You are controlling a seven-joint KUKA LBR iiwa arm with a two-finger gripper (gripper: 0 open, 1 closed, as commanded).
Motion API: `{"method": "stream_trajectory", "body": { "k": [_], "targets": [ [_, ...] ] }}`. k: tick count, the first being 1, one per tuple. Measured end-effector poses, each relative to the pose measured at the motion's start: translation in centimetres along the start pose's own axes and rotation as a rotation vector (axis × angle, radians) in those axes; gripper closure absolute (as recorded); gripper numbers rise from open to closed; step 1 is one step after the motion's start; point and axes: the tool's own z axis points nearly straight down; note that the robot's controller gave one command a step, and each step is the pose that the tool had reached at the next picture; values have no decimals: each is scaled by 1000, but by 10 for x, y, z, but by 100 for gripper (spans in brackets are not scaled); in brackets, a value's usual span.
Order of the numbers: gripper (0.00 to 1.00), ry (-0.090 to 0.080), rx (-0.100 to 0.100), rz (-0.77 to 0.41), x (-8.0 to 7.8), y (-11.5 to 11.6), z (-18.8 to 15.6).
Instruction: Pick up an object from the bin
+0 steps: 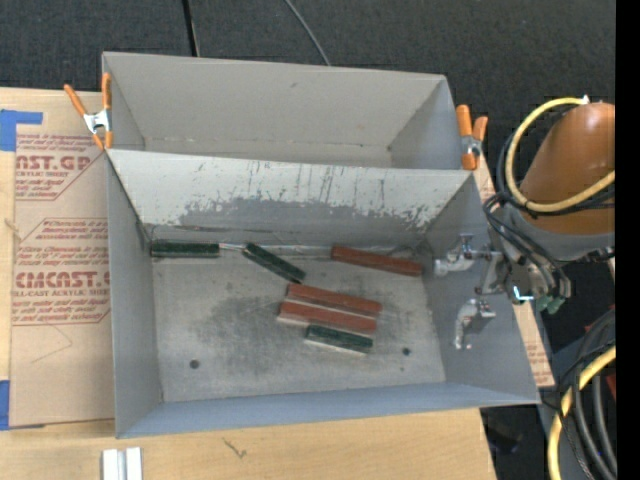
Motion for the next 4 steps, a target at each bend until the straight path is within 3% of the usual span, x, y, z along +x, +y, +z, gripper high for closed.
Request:
{"method": "stream_trajectory", "body": {
  "k": [1,2,3,4],
  "targets": [
    [0,-8,1,-2,-2,1,-4],
    [0,-13,2,-54,-19,44,71],
    [0,-5,0,-26,-27,66,84],
    [0,-9,-3,-48,-39,133,85]
  ]
}}
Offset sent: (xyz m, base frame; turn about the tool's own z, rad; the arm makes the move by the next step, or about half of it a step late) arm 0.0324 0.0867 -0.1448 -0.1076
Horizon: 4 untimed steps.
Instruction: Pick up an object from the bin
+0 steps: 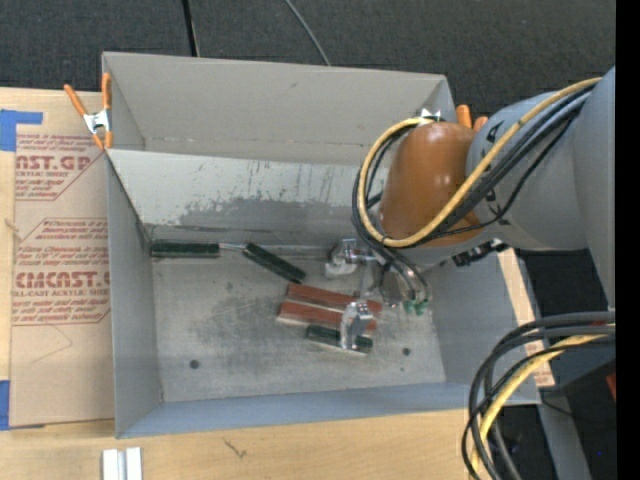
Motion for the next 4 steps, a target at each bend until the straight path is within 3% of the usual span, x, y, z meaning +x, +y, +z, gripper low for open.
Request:
{"method": "stream_trajectory", "body": {
  "k": [1,2,4],
  "targets": [
    [0,-40,3,49,0,-10,52],
    [100,-24,4,47,4,-10,53],
    [100,-14,4,46,6,-10,50]
  ]
}}
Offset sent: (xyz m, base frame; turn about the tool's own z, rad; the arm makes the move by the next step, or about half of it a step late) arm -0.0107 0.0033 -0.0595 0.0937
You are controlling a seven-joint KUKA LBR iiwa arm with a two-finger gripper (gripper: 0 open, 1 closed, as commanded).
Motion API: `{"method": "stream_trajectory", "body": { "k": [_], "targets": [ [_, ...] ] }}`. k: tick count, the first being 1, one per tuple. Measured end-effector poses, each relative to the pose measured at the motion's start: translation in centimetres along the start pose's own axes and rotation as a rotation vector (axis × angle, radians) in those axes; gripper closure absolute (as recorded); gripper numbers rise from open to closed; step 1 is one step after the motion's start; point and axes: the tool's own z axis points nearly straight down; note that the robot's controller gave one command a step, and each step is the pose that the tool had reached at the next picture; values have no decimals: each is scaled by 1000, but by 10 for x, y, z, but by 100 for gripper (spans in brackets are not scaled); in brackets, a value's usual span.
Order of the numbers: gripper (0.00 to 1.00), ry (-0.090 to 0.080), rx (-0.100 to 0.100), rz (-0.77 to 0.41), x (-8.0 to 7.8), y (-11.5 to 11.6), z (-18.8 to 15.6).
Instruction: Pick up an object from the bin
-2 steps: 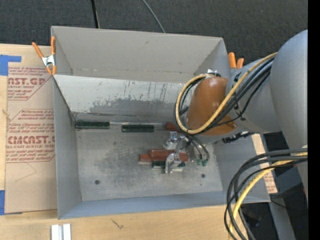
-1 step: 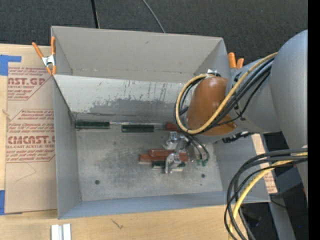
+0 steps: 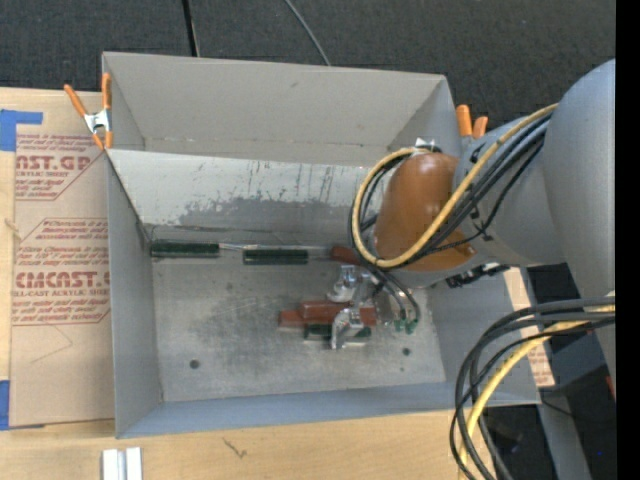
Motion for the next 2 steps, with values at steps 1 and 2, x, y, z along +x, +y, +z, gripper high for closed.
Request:
{"method": "stream_trajectory", "body": {
  "k": [1,2],
  "targets": [
    [100,16,0,-1,3,0,-18],
    [100,19,-1,0,2,0,-37]
  ]
}}
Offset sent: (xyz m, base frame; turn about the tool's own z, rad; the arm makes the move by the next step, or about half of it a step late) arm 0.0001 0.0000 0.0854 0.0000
